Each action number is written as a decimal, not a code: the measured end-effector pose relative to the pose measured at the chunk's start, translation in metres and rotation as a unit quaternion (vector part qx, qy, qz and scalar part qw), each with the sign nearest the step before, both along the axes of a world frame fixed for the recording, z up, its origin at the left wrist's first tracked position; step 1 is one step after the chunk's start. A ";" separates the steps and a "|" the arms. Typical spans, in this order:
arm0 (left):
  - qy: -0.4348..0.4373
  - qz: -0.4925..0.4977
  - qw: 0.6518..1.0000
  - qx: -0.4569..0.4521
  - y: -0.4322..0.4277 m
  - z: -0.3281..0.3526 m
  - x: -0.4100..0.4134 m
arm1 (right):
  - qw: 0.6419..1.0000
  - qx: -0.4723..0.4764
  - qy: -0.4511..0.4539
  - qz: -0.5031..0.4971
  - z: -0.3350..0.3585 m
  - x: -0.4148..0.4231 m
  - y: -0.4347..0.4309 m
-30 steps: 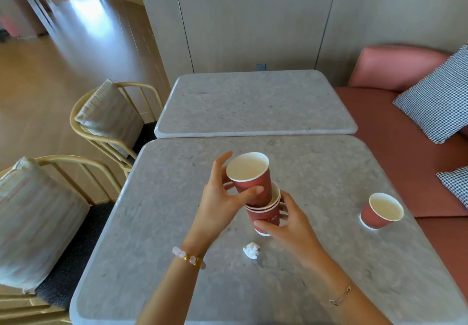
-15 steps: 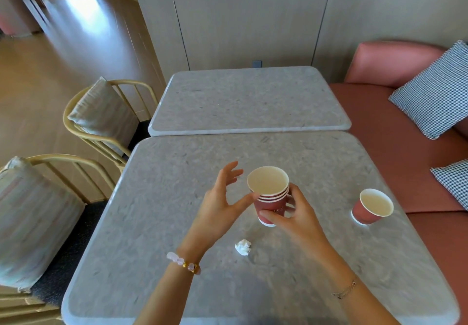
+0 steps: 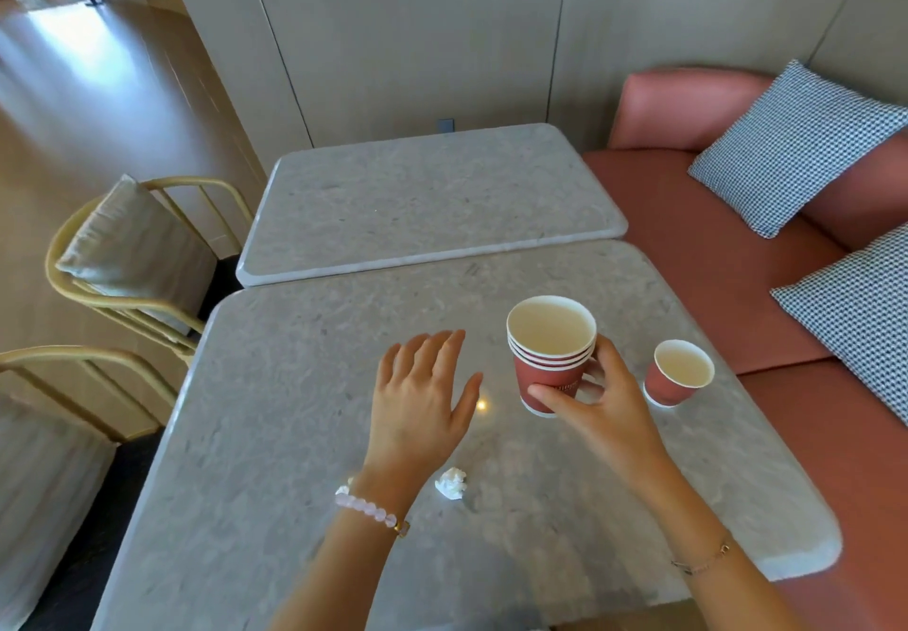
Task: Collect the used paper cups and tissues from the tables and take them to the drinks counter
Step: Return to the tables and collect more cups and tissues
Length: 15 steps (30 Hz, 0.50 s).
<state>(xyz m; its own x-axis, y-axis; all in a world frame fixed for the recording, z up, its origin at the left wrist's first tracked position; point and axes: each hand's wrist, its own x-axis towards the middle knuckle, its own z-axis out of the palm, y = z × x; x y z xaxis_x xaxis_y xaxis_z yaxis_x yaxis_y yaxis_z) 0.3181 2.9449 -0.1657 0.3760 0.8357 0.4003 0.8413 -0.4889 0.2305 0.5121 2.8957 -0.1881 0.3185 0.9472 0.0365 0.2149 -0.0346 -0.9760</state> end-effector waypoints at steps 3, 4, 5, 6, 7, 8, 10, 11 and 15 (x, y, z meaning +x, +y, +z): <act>0.031 -0.027 0.999 0.000 0.001 -0.007 0.009 | 0.999 0.000 0.005 -0.036 0.003 0.008 -0.011; 0.038 -0.037 0.999 0.001 0.001 -0.009 0.012 | 0.999 -0.001 0.010 -0.048 0.004 0.011 -0.016; 0.042 -0.046 0.998 0.004 0.001 -0.012 0.015 | 0.998 -0.002 0.015 -0.061 0.005 0.013 -0.021; 0.045 -0.056 0.997 0.006 0.001 -0.016 0.019 | 0.997 -0.002 0.019 -0.075 0.006 0.016 -0.026; 0.047 -0.066 0.997 0.007 0.001 -0.020 0.023 | 0.996 -0.001 0.018 -0.090 0.007 0.018 -0.031; 0.047 -0.077 0.996 0.009 0.001 -0.024 0.026 | 0.994 0.002 0.015 -0.106 0.007 0.020 -0.036; 0.042 -0.101 0.994 0.010 0.000 -0.031 0.035 | 0.991 -0.001 0.007 -0.133 0.008 0.025 -0.047; 0.040 -0.114 0.993 0.010 -0.001 -0.034 0.040 | 0.990 -0.006 0.005 -0.143 0.007 0.028 -0.053; 0.036 -0.161 0.986 0.010 -0.004 -0.043 0.060 | 0.981 -0.024 0.000 -0.191 0.003 0.041 -0.073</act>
<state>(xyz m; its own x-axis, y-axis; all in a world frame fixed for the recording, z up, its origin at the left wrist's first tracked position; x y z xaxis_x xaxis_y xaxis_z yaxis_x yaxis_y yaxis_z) 0.3785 2.9405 -0.2091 0.6494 0.6598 0.3781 0.6549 -0.7380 0.1629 0.5534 2.8225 -0.1848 0.6499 0.7600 -0.0052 0.1770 -0.1579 -0.9715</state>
